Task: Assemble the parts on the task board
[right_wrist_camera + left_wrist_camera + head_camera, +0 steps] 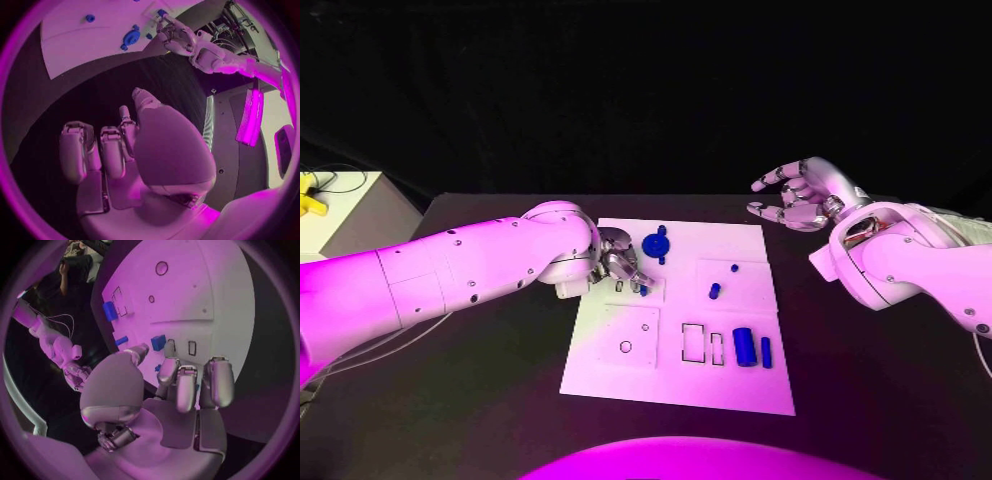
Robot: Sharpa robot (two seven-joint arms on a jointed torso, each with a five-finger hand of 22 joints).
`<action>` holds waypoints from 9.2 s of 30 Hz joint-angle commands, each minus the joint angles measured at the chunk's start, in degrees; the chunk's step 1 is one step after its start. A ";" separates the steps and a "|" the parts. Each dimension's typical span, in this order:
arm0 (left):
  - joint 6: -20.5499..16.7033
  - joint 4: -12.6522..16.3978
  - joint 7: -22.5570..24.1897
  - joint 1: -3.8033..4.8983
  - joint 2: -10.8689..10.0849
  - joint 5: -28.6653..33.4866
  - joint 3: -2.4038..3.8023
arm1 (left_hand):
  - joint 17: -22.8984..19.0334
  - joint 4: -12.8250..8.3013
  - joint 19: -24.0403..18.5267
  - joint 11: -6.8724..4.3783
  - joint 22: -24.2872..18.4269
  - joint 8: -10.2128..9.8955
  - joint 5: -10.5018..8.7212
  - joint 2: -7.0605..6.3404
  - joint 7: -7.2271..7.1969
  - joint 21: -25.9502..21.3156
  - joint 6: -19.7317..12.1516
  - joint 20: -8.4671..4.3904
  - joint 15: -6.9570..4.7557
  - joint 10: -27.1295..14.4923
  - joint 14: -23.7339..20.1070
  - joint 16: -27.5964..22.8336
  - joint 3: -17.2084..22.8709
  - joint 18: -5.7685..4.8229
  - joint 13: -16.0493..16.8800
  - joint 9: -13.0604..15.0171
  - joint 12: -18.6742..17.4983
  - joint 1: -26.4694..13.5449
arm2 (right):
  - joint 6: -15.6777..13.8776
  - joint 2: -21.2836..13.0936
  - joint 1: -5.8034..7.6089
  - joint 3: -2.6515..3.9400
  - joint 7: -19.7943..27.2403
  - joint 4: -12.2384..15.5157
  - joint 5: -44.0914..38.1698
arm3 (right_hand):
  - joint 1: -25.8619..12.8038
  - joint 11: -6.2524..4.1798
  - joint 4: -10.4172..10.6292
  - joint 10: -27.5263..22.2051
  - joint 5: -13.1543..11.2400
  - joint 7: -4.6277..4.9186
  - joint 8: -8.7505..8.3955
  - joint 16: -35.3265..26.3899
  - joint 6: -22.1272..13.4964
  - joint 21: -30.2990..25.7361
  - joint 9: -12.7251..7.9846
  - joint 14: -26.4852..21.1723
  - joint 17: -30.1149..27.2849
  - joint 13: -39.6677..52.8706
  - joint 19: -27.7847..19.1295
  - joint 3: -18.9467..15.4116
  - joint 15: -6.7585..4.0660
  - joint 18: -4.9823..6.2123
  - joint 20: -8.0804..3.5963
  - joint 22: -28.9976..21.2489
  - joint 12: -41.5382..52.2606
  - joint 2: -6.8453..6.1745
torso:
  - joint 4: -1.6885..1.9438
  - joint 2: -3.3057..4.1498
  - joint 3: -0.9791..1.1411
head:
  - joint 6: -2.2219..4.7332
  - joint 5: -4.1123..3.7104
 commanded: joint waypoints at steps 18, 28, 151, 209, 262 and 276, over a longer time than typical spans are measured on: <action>2.50 -0.87 -0.04 0.06 1.21 0.63 -0.19 | 12.57 -0.30 0.12 -0.23 0.17 0.79 -0.03 1.22 -0.17 -0.24 -0.51 -0.54 -0.55 0.05 5.15 -0.09 0.38 -0.50 0.34 0.88 -0.05 1.46 | 1.00 0.54 0.00 -0.01 -0.03 -0.13 -0.64 | -0.43 0.00 0.08 -0.27 0.36 0.00 -0.32 -0.22 -0.45 -0.22 -0.07 5.51 13.36 4.08 2.50 0.61 -0.07 0.70 -0.04 10.39 -0.18 -0.30 | 0.06 0.01 0.05 | -0.88 0.13; 2.36 -1.29 -0.08 0.04 1.55 0.81 -0.33 | 13.13 -1.10 0.32 -0.69 0.51 0.76 -0.05 2.85 -0.65 -0.13 -0.35 -0.79 -0.95 0.40 5.34 0.11 2.70 -0.57 0.79 1.84 0.07 4.40 | 1.18 1.25 -0.01 -0.07 -0.16 -0.48 -0.55 | -1.16 0.02 0.15 -0.32 0.01 0.01 -0.24 -0.30 -0.35 -0.50 -0.11 5.47 13.21 3.95 2.40 1.06 -0.04 0.76 -0.01 10.25 -0.26 -0.22 | 0.08 0.01 0.08 | -0.88 -0.02; -6.05 3.29 -0.55 -0.71 -1.07 -6.64 -2.31 | 13.61 -19.37 2.55 -3.01 3.85 3.79 19.60 -2.12 -2.77 1.13 3.27 -2.63 -3.07 4.63 5.54 0.18 32.19 -1.20 2.38 16.06 -0.72 -2.48 | 1.96 1.21 -0.48 -0.39 -1.36 -1.59 -0.15 | -3.67 0.00 0.10 -0.29 -1.35 -0.04 -0.10 -0.35 -0.49 -0.68 -0.33 5.45 13.13 3.76 2.42 2.32 -0.05 0.78 0.01 10.22 -0.19 -0.34 | 0.09 0.14 0.17 | -3.04 0.76; -13.42 6.12 0.12 -0.70 -3.07 -5.66 -1.21 | 13.70 -19.52 3.03 -3.46 4.59 4.06 21.82 -1.76 -3.33 1.38 4.32 -2.89 -3.39 5.88 5.57 0.22 31.13 -1.35 4.42 16.59 0.46 -3.49 | 1.84 0.89 -0.61 -0.40 -1.19 -1.20 -0.23 | -3.95 -0.01 0.06 -0.23 -0.94 -0.05 -0.06 -0.39 -0.51 -0.70 -0.37 5.43 13.07 3.78 2.43 2.68 -0.06 0.78 0.00 10.22 -0.12 -0.35 | 0.05 0.22 0.23 | -2.77 0.58; -5.52 2.83 -0.73 -1.22 -0.30 -8.65 -2.11 | 14.00 -19.76 3.19 -3.52 4.85 3.96 21.78 -1.73 -3.38 1.47 4.35 -2.96 -3.45 6.06 5.66 0.36 30.99 -1.41 4.82 16.52 0.66 -3.40 | 1.82 0.74 -0.61 -0.40 -1.75 -0.87 -0.30 | -3.99 -0.03 -0.01 -0.17 -0.79 -0.07 0.00 -0.46 -0.49 -0.58 -0.39 5.40 12.93 3.80 2.50 3.00 -0.08 0.75 -0.02 10.30 -0.05 -0.49 | 0.09 0.16 0.20 | -3.48 0.35; -5.54 2.77 -0.68 -1.24 -0.44 -10.06 -2.19 | 14.44 -19.75 3.25 -3.55 4.95 4.02 21.73 -1.75 -3.45 1.50 4.61 -2.98 -3.45 6.59 5.78 0.56 30.60 -1.44 5.83 16.51 1.27 -3.60 | 1.75 0.69 -0.61 -0.40 -1.70 -0.80 -0.30 | -4.09 -0.04 0.01 -0.14 -0.70 -0.07 0.03 -0.48 -0.47 -0.73 -0.41 5.39 12.90 3.81 2.45 3.15 -0.09 0.78 -0.03 10.22 -0.02 -0.53 | 0.11 0.15 0.19 | -3.48 0.62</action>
